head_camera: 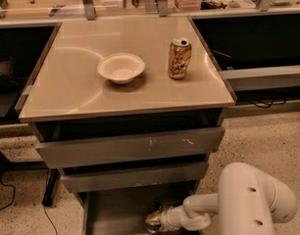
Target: Place redbull can into bottom drawer
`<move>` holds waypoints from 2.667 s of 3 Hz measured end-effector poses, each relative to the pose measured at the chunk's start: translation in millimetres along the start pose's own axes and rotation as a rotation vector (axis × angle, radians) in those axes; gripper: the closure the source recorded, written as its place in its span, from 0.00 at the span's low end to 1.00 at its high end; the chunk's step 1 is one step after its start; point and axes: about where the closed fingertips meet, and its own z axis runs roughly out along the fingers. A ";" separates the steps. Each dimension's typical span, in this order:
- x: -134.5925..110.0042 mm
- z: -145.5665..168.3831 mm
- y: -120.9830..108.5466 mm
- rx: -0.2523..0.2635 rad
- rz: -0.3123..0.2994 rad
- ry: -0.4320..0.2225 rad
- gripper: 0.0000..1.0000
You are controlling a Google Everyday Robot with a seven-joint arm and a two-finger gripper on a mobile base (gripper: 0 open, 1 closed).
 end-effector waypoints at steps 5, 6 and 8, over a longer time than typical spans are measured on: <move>6.5 -15.9 7.3 0.011 -0.006 -0.044 0.00; 9.7 -69.5 40.0 0.007 -0.022 -0.174 0.00; 54.2 -200.3 72.6 0.037 0.032 -0.476 0.00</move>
Offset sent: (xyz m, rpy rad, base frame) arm 0.0000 0.0000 0.0000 0.0000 0.0000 0.0000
